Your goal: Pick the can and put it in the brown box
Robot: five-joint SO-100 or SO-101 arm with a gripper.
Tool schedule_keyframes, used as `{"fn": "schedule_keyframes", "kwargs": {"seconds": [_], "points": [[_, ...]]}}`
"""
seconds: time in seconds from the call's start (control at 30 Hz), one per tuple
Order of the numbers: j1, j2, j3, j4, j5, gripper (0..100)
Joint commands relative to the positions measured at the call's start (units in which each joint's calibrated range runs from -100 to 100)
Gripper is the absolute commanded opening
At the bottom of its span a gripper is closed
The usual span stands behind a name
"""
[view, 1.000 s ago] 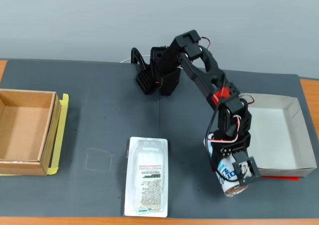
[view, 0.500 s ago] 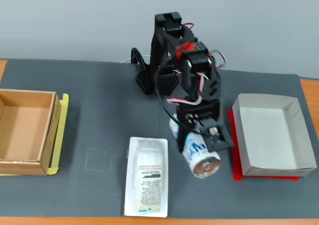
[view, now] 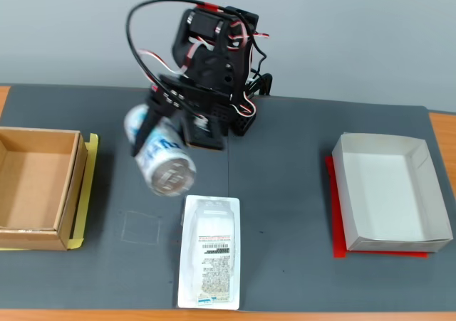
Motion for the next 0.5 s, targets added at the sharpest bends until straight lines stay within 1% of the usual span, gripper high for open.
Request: {"fn": "schedule_keyframes", "kwargs": {"seconds": [0.0, 0.07, 0.17, 0.23, 0.33, 0.47], "points": [[6.6, -1.5, -3.4, -4.8, 4.2, 11], [9.7, -0.3, -3.4, -8.4, 5.8, 11], [14.5, 3.2, -3.4, -16.4, 10.6, 11], [16.5, 5.8, -3.4, -19.7, 12.4, 11], [18.8, 9.7, -3.5, -23.8, 13.7, 11], [21.1, 14.8, -4.2, -28.5, 13.8, 11]]}}
